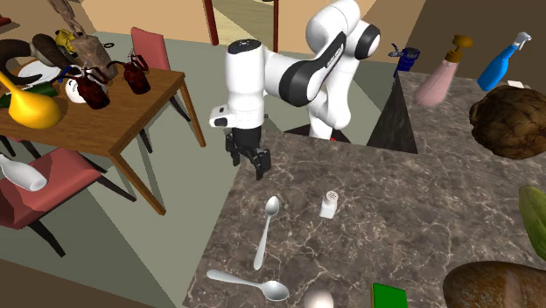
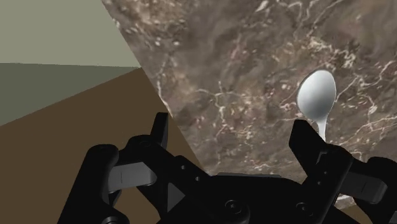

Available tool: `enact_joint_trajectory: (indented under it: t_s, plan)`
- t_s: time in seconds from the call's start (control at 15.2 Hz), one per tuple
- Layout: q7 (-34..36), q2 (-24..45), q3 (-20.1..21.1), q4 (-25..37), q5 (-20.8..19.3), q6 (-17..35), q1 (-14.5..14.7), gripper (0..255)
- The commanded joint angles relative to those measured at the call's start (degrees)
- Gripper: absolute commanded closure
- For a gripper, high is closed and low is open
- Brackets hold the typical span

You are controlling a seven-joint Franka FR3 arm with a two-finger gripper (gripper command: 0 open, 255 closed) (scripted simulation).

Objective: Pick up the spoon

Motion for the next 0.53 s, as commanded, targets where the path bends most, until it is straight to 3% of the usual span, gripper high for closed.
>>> enact_joint_trajectory:
  t_s: [0.0,0.46]
  plan:
    - [0.38,2.83,1.55,1.93,-0.31,1.11,1.01,0]
    - [2.09,14.01,6.34,12.48,-3.47,2.08,4.69,0]
